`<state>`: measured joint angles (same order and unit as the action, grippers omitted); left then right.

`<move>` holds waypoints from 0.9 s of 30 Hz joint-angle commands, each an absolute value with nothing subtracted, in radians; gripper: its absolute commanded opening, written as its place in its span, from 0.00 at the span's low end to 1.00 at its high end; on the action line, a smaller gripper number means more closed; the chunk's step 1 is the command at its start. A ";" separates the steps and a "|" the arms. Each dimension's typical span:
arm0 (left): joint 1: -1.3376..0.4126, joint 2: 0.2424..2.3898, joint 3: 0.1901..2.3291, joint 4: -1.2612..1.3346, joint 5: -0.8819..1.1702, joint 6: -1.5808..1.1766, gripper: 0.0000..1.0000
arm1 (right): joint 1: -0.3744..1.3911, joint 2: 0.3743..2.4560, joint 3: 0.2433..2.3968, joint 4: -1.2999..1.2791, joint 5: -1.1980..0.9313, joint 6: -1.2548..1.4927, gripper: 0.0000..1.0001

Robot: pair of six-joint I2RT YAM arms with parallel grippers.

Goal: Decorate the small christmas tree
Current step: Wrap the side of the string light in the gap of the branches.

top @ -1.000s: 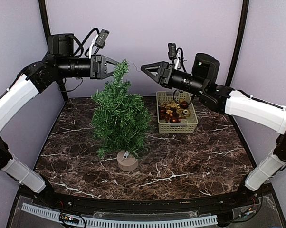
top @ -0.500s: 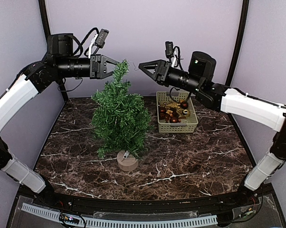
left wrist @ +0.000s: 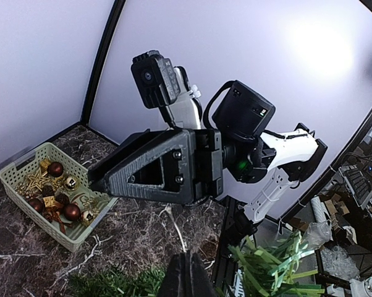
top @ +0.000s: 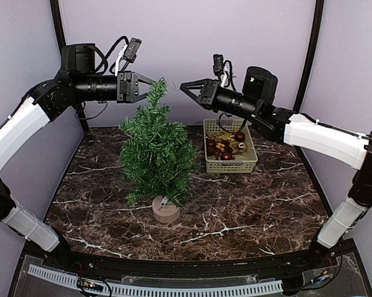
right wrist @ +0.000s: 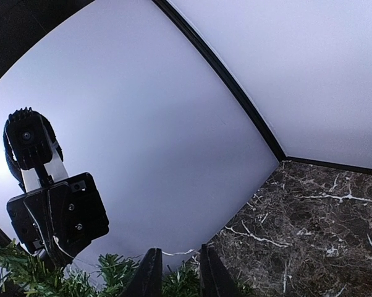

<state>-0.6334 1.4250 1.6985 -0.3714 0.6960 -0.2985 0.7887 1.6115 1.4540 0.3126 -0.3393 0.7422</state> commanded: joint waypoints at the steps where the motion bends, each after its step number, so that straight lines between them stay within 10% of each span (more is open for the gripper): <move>1: -0.641 1.383 1.683 -0.346 0.707 -0.293 0.00 | 0.775 1.621 1.483 0.340 -0.317 0.743 0.21; 27: -0.640 1.321 1.605 -0.340 0.624 -0.255 0.00 | 0.772 1.533 1.445 0.414 -0.350 0.783 0.00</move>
<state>-0.6334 1.3766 1.6436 -0.3672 0.6533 -0.2802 0.7738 1.6165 1.4464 0.3313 -0.3256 0.7712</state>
